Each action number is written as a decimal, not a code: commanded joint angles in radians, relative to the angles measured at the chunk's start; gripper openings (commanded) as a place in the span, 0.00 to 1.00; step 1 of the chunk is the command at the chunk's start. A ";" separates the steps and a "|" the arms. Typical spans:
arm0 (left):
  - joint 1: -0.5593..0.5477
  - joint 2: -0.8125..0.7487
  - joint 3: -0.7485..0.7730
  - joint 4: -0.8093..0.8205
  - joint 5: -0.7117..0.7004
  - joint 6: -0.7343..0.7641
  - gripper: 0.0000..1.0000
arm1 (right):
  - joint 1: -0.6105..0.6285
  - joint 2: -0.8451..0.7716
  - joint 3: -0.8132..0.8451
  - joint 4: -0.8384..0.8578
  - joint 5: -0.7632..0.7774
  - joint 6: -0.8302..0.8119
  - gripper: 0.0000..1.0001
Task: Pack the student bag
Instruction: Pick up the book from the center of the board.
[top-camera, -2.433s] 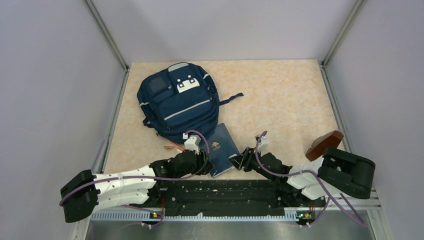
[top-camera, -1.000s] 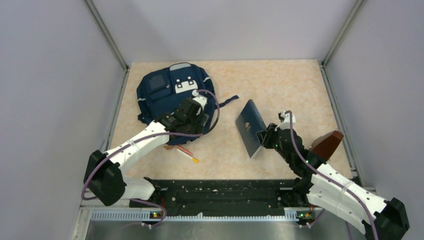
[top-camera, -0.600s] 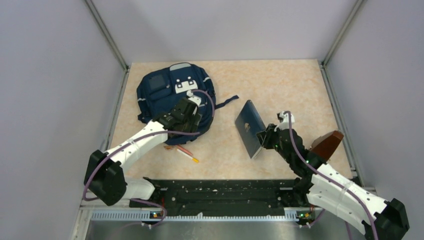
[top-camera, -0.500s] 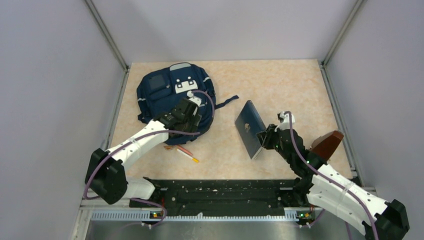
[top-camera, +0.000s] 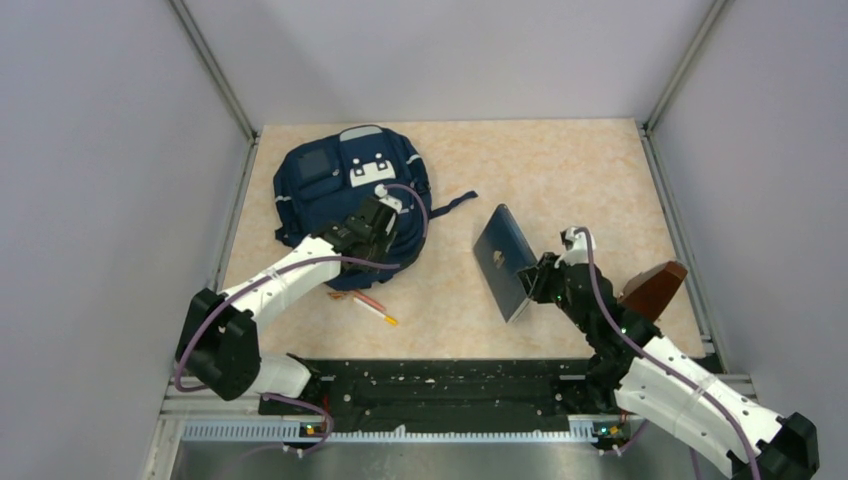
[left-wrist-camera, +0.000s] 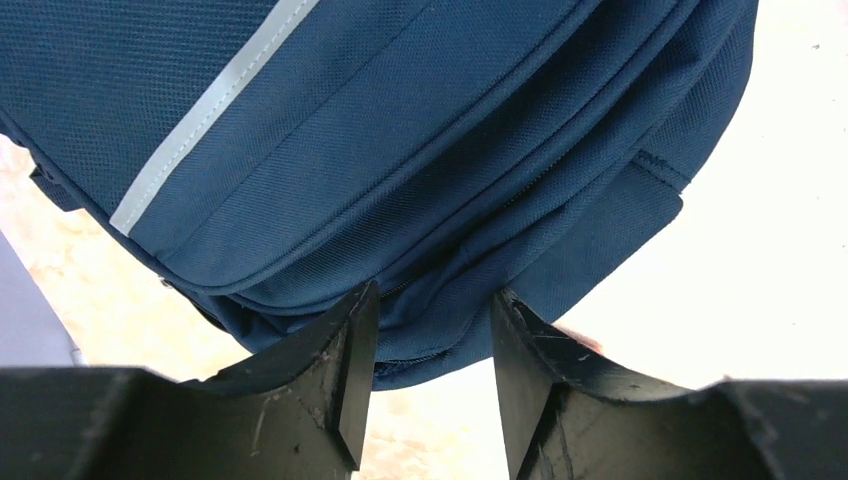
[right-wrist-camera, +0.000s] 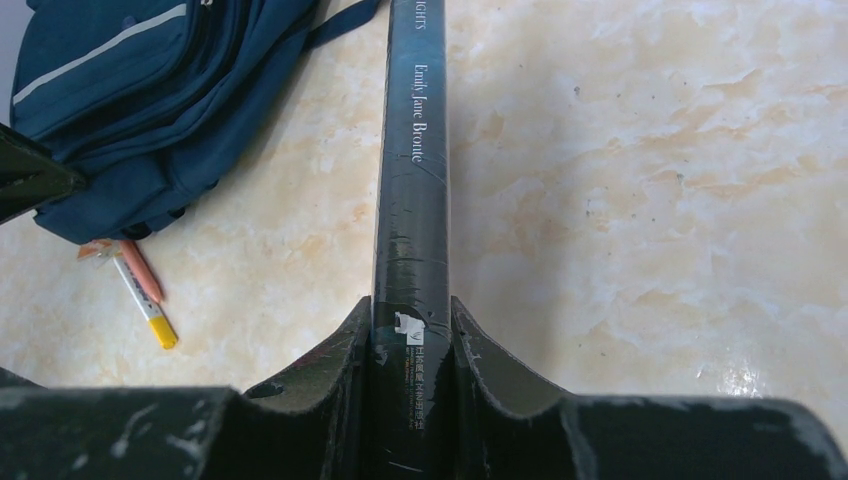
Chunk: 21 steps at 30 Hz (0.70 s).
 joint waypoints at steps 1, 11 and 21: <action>0.013 0.008 0.002 0.035 -0.066 0.014 0.47 | -0.012 -0.037 0.019 0.071 0.015 0.011 0.00; 0.012 -0.008 -0.020 0.071 -0.022 0.005 0.37 | -0.012 -0.044 0.008 0.069 0.015 0.015 0.00; 0.011 0.114 0.032 0.004 0.004 -0.011 0.23 | -0.012 -0.059 0.006 0.059 0.019 0.017 0.00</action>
